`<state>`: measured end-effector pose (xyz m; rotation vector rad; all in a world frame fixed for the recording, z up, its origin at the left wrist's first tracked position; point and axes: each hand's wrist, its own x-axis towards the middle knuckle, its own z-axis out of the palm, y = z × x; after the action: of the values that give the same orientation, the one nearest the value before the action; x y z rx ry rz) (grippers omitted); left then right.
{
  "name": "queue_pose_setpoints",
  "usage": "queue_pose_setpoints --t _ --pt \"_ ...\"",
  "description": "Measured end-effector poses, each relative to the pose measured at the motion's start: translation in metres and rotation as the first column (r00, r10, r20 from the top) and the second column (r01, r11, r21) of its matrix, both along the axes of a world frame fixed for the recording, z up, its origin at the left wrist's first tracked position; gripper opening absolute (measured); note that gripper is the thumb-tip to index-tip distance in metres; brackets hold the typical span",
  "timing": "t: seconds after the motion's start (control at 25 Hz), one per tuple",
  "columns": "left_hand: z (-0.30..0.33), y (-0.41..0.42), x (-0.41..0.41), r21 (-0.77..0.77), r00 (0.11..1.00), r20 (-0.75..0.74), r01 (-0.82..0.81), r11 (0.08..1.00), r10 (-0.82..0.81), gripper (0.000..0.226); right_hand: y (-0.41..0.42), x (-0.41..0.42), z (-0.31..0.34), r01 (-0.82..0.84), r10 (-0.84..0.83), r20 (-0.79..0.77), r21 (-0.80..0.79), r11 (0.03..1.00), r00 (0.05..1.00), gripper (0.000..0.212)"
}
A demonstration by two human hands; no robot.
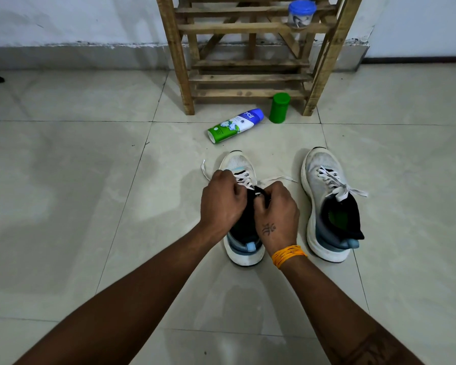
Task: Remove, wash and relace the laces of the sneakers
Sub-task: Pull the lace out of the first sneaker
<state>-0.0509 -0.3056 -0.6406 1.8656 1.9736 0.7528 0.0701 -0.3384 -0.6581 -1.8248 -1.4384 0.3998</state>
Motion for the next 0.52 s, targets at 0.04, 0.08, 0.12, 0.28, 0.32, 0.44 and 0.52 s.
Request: queue_pose_setpoints --t 0.04,0.08,0.12,0.28,0.32,0.44,0.52 --pt "-0.0015 -0.0004 0.0001 -0.016 0.998 0.035 -0.048 0.999 0.048 0.009 -0.0018 -0.003 -0.0004 0.016 -0.016 -0.003 -0.002 1.0 1.0 0.01" --pt "-0.002 -0.0004 0.0009 -0.025 0.995 0.068 -0.077 0.997 0.078 0.008 -0.0032 -0.0048 -0.0012 0.016 -0.016 -0.007 0.002 1.0 1.0 0.009" --pt "-0.001 -0.0003 0.0014 -0.025 0.992 0.096 -0.077 0.997 0.079 0.007 -0.0037 -0.0056 -0.0021 0.011 -0.011 -0.016 0.001 1.0 1.0 0.009" --pt "0.0042 -0.0011 0.0002 0.053 0.991 -0.033 0.135 0.989 -0.133 0.011 -0.0012 -0.0024 -0.0032 -0.005 0.006 -0.03 0.021 1.0 1.0 0.011" --pt "0.0043 -0.0009 -0.0005 0.049 0.982 -0.067 0.179 0.983 -0.176 0.008 -0.0006 -0.0019 -0.0032 -0.013 0.014 -0.016 0.022 1.0 1.0 0.012" --pt "0.0011 0.0039 -0.0018 -0.001 0.98 -0.089 0.181 0.984 -0.18 0.009 -0.0001 -0.0022 -0.0041 -0.033 0.033 0.004 0.023 0.999 0.999 0.011" --pt "-0.0024 0.0066 -0.0002 -0.015 0.999 0.041 0.013 1.0 -0.012 0.01 -0.0008 -0.0037 -0.004 -0.036 0.036 0.009 0.018 0.999 0.999 0.009"
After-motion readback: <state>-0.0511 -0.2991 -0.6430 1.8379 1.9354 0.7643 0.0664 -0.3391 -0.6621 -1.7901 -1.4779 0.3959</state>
